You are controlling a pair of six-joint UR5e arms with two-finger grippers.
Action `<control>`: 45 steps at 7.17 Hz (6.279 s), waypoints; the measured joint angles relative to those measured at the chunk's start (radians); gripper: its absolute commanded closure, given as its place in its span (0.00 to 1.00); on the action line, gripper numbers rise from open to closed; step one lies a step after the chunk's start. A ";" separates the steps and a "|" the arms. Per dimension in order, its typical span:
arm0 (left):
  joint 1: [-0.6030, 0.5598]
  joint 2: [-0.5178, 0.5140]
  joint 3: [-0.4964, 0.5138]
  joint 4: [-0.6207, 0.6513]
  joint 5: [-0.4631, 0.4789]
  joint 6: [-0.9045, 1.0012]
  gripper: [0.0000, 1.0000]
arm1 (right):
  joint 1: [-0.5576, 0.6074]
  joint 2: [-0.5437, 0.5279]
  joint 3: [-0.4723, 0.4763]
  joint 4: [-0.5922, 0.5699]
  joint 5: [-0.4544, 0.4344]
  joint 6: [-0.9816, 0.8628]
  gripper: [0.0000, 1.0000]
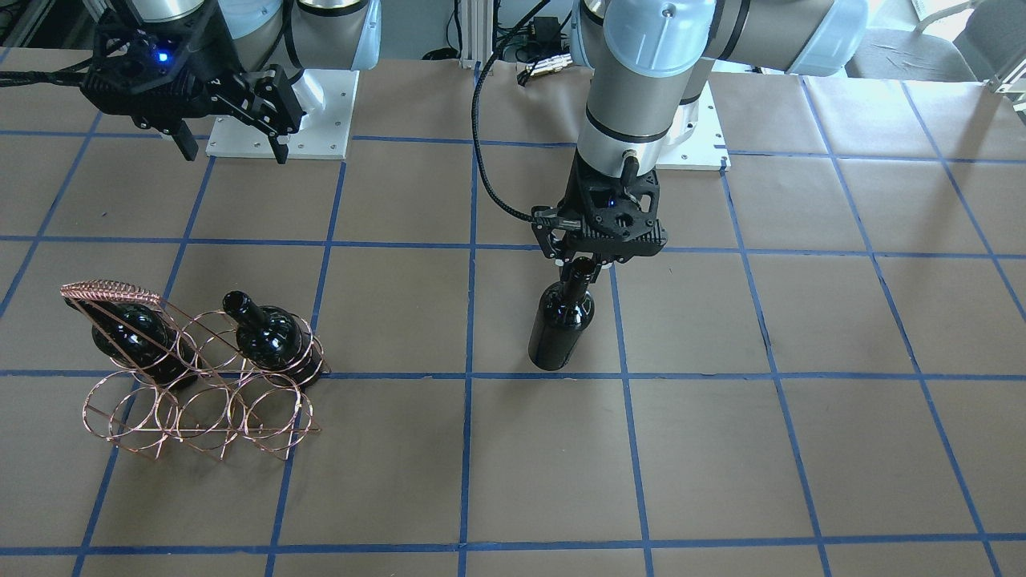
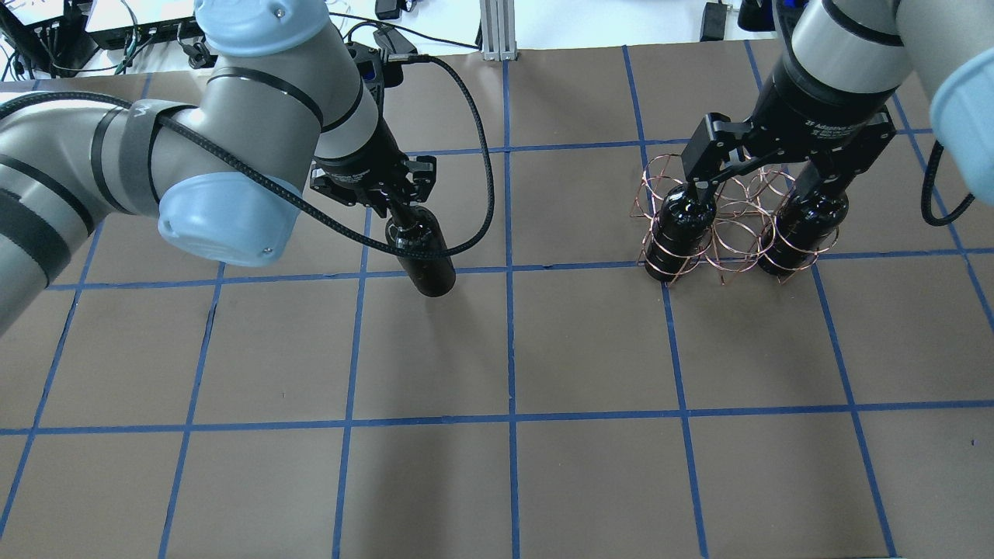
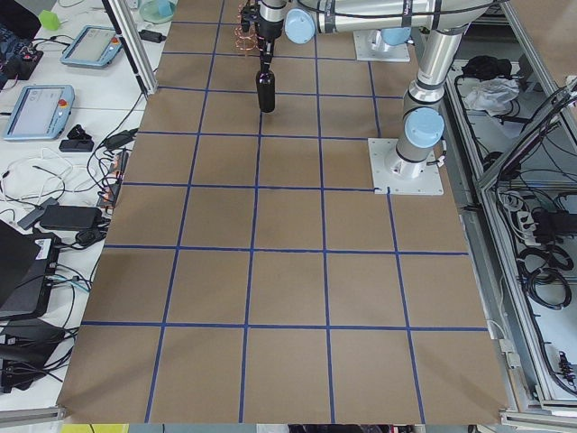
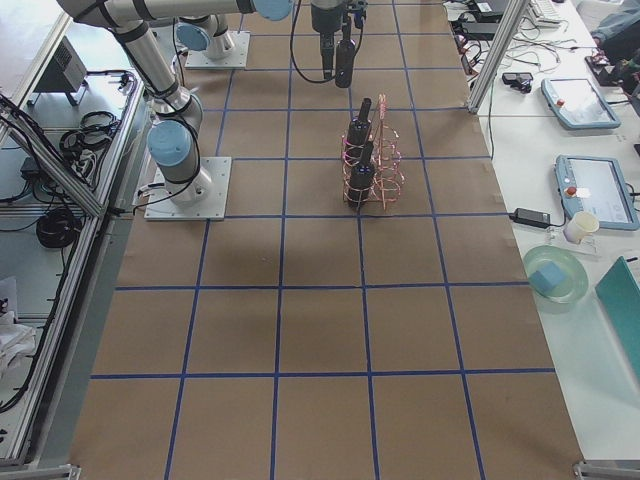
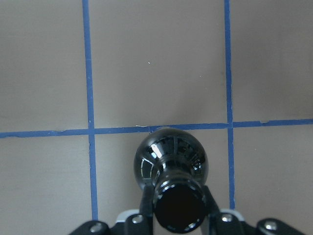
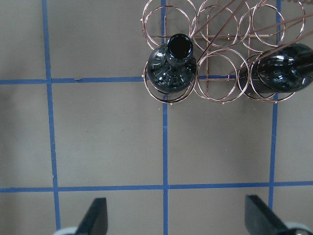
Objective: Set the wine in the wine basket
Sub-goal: 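Lower the bottle upright onto the table center with the left gripper, then open the left gripper and withdraw it while the right arm moves toward the bottle, then reach the right gripper over the standing bottle and lower around its neck, then close the right gripper on the bottle neck and lift the bottle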
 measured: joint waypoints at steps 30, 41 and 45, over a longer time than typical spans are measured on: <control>0.543 -0.049 0.236 -0.284 0.003 0.353 0.00 | 0.560 0.559 -0.294 -0.358 -0.015 0.761 0.19; 0.541 -0.042 0.225 -0.285 0.005 0.353 0.00 | 0.568 0.566 -0.287 -0.343 0.038 0.774 0.76; 0.541 -0.045 0.225 -0.288 0.004 0.353 0.00 | 0.565 0.552 -0.288 -0.339 0.058 0.774 1.00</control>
